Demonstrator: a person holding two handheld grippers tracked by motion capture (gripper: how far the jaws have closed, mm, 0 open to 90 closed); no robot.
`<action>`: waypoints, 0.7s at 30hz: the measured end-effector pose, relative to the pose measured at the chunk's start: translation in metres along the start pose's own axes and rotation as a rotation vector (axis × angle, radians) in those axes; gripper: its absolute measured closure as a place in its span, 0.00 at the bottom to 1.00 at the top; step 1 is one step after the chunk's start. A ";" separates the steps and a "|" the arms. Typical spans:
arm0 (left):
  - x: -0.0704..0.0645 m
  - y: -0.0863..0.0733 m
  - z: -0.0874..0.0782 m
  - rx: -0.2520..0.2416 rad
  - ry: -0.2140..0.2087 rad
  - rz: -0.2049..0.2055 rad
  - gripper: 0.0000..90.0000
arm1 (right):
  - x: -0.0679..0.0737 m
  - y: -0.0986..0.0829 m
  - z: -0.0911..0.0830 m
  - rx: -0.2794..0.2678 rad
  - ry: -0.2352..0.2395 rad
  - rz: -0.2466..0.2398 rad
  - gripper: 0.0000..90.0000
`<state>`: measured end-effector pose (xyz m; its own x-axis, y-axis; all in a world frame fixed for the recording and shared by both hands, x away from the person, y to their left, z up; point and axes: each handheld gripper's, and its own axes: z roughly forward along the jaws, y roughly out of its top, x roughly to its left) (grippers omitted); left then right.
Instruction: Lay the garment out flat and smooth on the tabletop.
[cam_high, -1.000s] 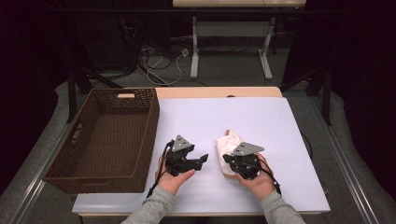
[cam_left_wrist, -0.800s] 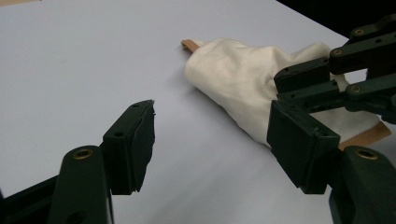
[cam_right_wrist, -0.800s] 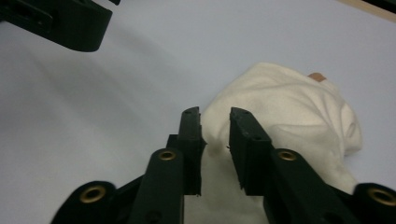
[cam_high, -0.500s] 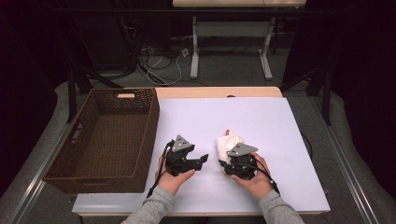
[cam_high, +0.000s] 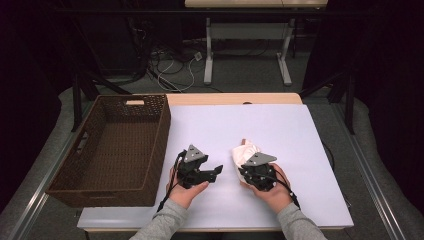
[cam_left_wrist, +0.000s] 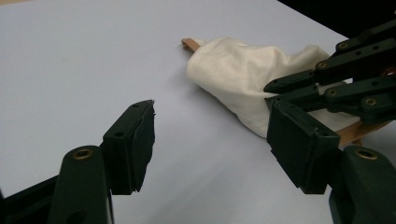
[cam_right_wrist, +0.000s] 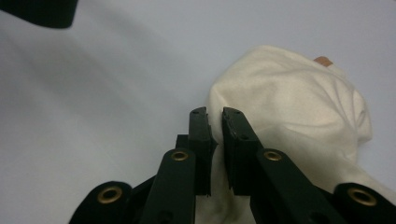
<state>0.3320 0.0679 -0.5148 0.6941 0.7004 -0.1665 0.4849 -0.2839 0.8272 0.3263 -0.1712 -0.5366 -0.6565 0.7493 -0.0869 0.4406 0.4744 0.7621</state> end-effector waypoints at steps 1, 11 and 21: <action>0.000 0.000 0.000 -0.001 -0.002 -0.005 0.37 | 0.000 0.001 -0.001 -0.016 0.005 0.018 0.92; 0.004 0.004 -0.008 -0.021 0.018 -0.005 0.37 | -0.006 0.018 -0.020 -0.111 0.068 0.127 0.93; 0.011 0.005 -0.017 -0.032 0.040 -0.022 0.36 | 0.008 0.048 -0.033 -0.205 0.187 0.164 0.93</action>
<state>0.3331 0.0855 -0.5034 0.6616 0.7317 -0.1639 0.4819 -0.2474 0.8406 0.3221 -0.1577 -0.4797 -0.6964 0.7011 0.1531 0.4303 0.2371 0.8710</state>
